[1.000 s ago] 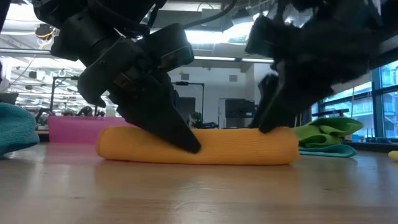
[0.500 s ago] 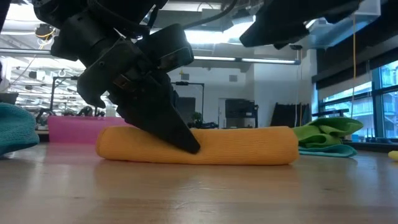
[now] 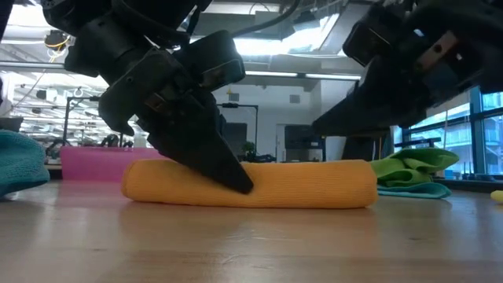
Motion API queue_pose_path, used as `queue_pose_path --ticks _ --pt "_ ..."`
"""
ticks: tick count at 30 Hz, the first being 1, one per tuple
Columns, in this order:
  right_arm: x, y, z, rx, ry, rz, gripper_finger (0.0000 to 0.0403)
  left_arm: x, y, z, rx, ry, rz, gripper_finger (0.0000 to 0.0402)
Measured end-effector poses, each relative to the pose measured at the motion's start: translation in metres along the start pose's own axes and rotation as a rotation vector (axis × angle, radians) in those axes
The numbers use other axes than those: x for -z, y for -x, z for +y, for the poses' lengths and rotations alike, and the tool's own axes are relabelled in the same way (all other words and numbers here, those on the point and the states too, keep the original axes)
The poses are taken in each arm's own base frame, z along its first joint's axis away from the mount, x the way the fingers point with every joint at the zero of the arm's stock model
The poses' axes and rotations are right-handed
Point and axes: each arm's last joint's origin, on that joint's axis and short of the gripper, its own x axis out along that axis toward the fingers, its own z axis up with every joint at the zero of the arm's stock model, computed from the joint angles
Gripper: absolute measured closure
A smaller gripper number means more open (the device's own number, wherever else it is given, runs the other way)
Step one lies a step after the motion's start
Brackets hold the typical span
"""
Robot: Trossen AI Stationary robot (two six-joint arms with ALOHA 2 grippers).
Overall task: Roll microfiber towels into tight, uniform cylinder then place into a basket
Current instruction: Roll the orange microfiber towel
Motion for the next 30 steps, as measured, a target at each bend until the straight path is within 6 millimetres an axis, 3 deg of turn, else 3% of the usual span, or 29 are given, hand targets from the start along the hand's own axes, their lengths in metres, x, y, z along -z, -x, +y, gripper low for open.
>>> queue_pose_path --ticks 7,11,21,30 --pt "-0.007 -0.004 0.007 -0.031 0.006 -0.019 0.0395 -0.001 0.0 0.002 -0.005 0.007 -0.001 0.0397" --pt "0.0 -0.013 0.009 -0.03 0.02 0.009 0.0395 -0.001 0.0 0.002 -0.005 0.007 -0.001 0.04" --pt "0.013 -0.028 -0.018 0.112 -0.069 0.047 0.0394 -0.001 0.0 0.002 -0.005 0.014 0.001 0.04" --pt "0.015 -0.028 -0.023 0.164 -0.101 0.071 0.0394 -0.001 0.0 0.002 -0.005 0.014 0.001 0.0388"
